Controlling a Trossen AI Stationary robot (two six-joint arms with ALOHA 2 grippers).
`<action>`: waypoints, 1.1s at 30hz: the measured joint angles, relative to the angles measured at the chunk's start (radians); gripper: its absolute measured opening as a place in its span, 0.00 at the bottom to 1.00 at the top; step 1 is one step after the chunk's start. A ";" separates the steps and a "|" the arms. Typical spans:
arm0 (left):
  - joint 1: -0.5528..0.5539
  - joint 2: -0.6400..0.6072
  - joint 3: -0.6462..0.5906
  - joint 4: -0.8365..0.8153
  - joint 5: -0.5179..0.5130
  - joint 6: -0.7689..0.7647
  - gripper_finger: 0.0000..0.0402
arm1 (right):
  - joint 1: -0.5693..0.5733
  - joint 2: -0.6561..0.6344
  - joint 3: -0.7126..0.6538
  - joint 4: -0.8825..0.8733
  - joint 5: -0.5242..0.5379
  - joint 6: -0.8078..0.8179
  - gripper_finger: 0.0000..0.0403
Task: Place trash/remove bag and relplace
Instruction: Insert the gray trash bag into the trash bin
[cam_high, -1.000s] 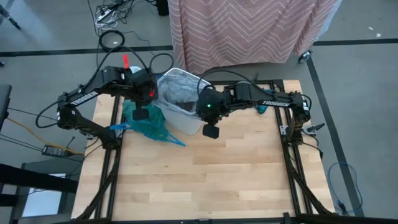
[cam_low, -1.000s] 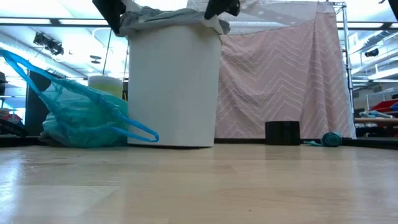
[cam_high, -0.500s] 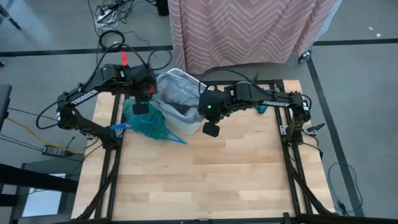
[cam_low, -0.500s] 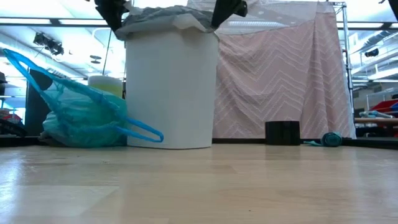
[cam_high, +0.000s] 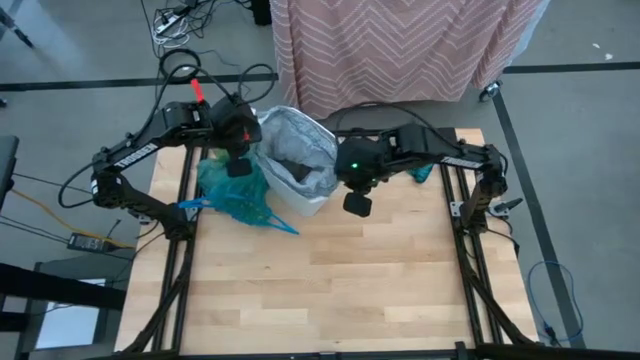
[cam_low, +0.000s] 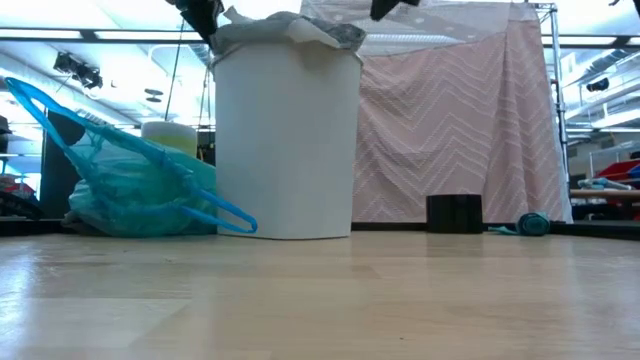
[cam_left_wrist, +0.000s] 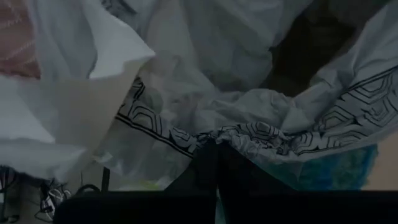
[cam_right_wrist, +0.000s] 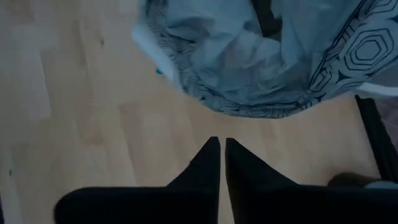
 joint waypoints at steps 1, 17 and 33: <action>0.000 0.000 0.000 0.011 0.000 0.000 0.03 | 0.001 -0.009 0.001 0.001 -0.004 0.000 0.04; 0.000 0.000 -0.008 -0.058 0.046 -0.055 0.03 | -0.107 -0.051 -0.012 0.308 0.003 -0.057 0.36; 0.000 0.000 -0.008 -0.086 0.052 -0.060 0.03 | -0.236 -0.020 -0.035 0.375 -0.078 -0.082 0.59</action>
